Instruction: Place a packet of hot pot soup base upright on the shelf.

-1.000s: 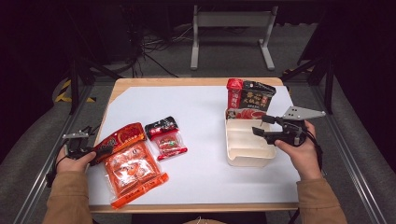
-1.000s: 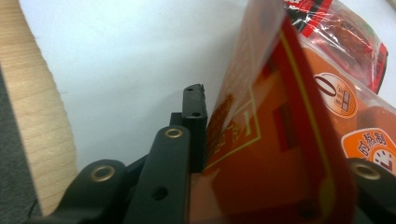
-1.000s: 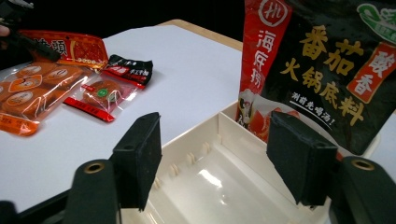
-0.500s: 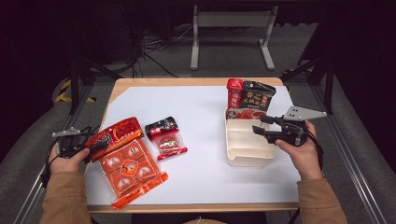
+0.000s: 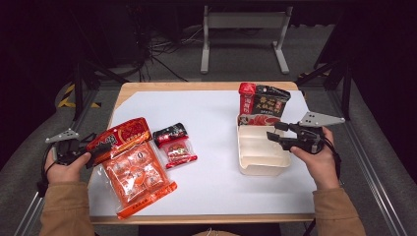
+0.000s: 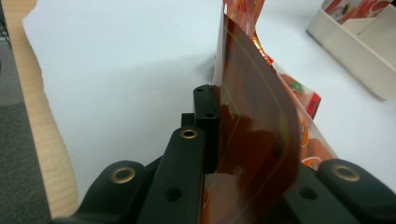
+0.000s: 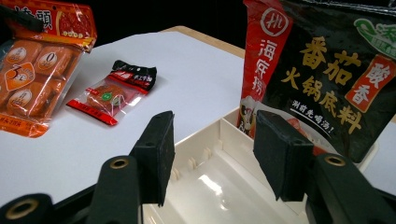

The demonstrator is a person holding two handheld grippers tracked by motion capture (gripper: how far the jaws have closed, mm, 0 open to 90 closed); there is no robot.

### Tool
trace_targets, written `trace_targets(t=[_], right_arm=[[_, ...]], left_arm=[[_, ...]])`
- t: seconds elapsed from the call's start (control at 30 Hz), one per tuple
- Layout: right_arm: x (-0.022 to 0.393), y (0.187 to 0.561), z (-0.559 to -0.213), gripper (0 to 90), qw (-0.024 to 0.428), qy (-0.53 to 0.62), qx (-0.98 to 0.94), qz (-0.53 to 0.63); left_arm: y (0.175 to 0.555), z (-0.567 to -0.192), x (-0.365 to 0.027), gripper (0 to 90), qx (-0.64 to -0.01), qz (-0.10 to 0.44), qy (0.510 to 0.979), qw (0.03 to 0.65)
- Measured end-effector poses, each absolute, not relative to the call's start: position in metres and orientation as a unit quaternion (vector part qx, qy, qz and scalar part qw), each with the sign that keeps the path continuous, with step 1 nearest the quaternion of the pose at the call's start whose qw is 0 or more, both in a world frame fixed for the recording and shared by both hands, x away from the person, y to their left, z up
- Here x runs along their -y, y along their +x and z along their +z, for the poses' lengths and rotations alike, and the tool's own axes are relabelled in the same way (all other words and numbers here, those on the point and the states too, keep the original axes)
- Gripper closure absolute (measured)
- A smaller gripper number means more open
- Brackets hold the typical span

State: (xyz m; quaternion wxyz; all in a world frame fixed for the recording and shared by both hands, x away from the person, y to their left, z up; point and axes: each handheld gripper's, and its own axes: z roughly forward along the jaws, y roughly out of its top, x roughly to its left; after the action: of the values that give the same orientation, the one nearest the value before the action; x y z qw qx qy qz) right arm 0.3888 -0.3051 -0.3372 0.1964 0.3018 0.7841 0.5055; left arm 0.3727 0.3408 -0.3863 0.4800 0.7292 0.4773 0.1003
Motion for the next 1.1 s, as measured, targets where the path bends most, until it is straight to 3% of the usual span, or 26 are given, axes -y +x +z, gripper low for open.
trace_targets(t=[0.47,1.1], right_arm=[[0.307,0.387,-0.335,48.8,0.208,0.306,-0.776,0.510],[0.309,0.385,-0.333,49.0,0.214,0.306,-0.770,0.517]], left_arm=[[0.351,-0.345,-0.323,90.0,-0.423,0.138,0.730,0.519],[0.321,-0.304,-0.293,89.9,-0.312,0.136,0.758,0.557]])
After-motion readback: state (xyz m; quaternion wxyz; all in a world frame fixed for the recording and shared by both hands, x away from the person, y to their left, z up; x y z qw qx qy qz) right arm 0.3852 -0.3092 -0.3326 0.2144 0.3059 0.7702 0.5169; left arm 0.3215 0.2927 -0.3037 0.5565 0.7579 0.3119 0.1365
